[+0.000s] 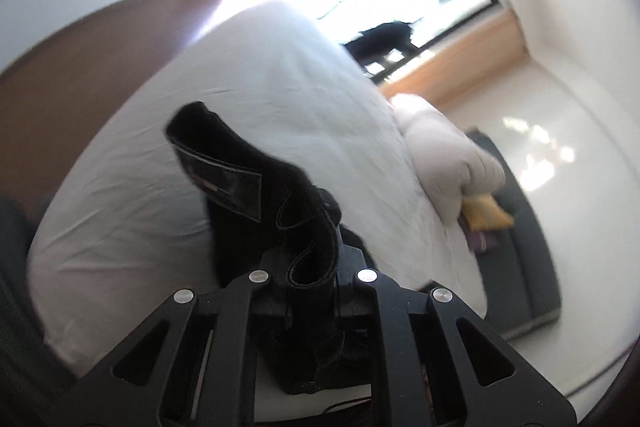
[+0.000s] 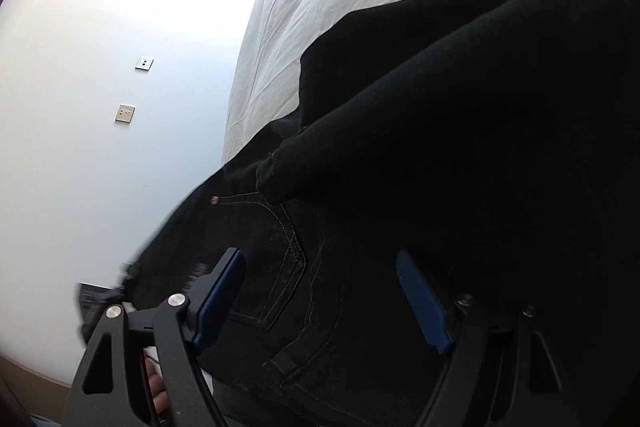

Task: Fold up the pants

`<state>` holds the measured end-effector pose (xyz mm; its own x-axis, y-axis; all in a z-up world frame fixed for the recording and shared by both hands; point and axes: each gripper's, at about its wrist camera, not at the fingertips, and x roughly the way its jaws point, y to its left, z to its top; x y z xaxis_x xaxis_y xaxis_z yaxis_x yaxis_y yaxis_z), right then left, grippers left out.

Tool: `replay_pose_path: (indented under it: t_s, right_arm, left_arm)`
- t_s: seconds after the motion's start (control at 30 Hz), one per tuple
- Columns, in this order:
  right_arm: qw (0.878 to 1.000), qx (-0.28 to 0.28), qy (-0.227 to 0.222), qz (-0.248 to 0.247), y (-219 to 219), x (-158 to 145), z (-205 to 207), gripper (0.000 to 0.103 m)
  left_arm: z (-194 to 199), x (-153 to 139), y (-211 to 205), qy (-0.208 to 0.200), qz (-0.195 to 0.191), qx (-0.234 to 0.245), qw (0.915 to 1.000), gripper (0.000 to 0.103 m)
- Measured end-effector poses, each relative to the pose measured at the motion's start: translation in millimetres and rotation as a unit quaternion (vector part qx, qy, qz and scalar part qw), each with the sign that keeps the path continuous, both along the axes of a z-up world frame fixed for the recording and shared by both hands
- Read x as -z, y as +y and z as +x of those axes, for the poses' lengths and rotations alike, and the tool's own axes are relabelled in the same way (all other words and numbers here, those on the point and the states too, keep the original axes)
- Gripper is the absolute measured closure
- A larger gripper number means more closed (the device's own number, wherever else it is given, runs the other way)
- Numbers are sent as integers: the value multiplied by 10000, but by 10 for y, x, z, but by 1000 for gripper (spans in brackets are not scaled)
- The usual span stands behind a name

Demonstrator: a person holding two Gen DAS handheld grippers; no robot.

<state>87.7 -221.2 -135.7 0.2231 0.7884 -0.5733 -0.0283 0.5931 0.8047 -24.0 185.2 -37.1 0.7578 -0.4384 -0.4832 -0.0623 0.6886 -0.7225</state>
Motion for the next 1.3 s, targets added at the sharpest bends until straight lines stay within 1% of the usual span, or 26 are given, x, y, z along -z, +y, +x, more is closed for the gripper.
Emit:
replay_pose_path:
  t_s: [0.07, 0.13, 0.17, 0.2, 0.23, 0.27, 0.33, 0.37, 0.43, 0.5, 0.57, 0.67, 0.7, 0.73, 0.8, 0.87, 0.9, 0.97, 1.0, 1.03, 1.07, 1.13, 1.2, 1.23, 1.27, 1.3]
  right_arm:
    - [9999, -27, -117, -52, 35, -4, 7, 19]
    - [9999, -106, -116, -45, 50, -50, 24, 18]
    - [9999, -53, 10, 87, 4, -82, 35, 18]
    - [9984, 127, 163, 532, -140, -130, 42, 18]
    - [9957, 288, 135, 872, -282, -189, 49, 18]
    - [9930, 463, 29, 1088, -451, -258, 46, 17]
    - [9894, 818, -260, 1171, -865, -406, 37, 7]
    - [9878, 962, -302, 1186, -1078, -431, 32, 7]
    - [9865, 1108, -174, 1193, -1352, -399, 13, 7]
    - [9856, 1128, -63, 1257, -1518, -332, -37, 7]
    - [9858, 1011, 1, 1338, -1544, -265, -81, 7]
    - [9865, 846, 88, 1400, -1497, -148, -108, 7]
    - [9870, 869, 145, 1343, -1489, -103, -88, 7]
    - [9875, 898, 178, 1285, -1483, -82, -63, 7]
    - [9878, 973, 149, 1204, -1517, -85, -6, 7]
    - [9874, 1014, 69, 1213, -1578, -130, 2, 7]
    - [9875, 1035, 4, 1193, -1623, -168, 12, 7]
    - [9873, 1083, -84, 1155, -1715, -231, -15, 7]
    - [9873, 1121, -137, 1122, -1793, -277, -23, 7]
    - [9873, 1142, -168, 1088, -1832, -305, -31, 7]
    - [9873, 1176, -209, 1050, -1882, -336, -19, 7]
    - [9867, 1225, -244, 1039, -1939, -365, -14, 7]
    - [9870, 1236, -241, 1001, -1968, -373, -40, 7]
    - [9872, 1237, -224, 984, -1965, -360, -39, 7]
    - [9875, 1235, -195, 956, -1955, -341, -40, 7]
    - [9878, 1242, -174, 919, -1888, -335, 9, 7]
  left_arm:
    - [164, -253, -465, -320, 364, 557, 9973, 93]
    - [324, -383, -916, -453, 557, 1078, 9916, 93]
    - [397, -407, -1154, -493, 668, 1351, 9874, 93]
    - [431, -421, -1299, -517, 757, 1523, 9841, 93]
    - [501, -385, -1582, -514, 943, 1846, 9769, 93]
    - [548, -334, -1736, -470, 1012, 2027, 9729, 93]
    - [665, -75, -2139, -192, 1099, 2460, 9628, 93]
    - [724, 98, -2344, -18, 1230, 2674, 9557, 93]
    - [810, 397, -2651, 340, 1481, 3035, 9406, 93]
    - [811, 542, -2792, 528, 1579, 3213, 9322, 93]
    - [819, 545, -2882, 474, 1781, 3343, 9243, 93]
    - [918, 450, -3002, 342, 1967, 3388, 9194, 93]
    - [935, 446, -3022, 349, 2005, 3415, 9176, 93]
    - [985, 423, -3143, 358, 2041, 3437, 9159, 93]
    - [966, 405, -3206, 343, 2136, 3501, 9114, 93]
    - [920, 409, -3401, 322, 2235, 3601, 9052, 93]
    - [820, 405, -3453, 294, 2313, 3684, 8999, 93]
    - [787, 449, -3579, 211, 2443, 3820, 8910, 93]
    - [773, 455, -3678, 153, 2522, 3905, 8852, 93]
    - [752, 469, -3818, 100, 2629, 4020, 8770, 93]
    - [737, 499, -3893, 88, 2696, 4097, 8714, 93]
    - [727, 591, -4036, 137, 2801, 4234, 8614, 93]
    - [740, 776, -4135, 312, 3026, 4316, 8492, 92]
    - [767, 867, -4144, 411, 3065, 4300, 8483, 91]
    - [790, 939, -4147, 502, 3041, 4307, 8482, 88]
    - [805, 974, -4152, 538, 2997, 4321, 8489, 88]
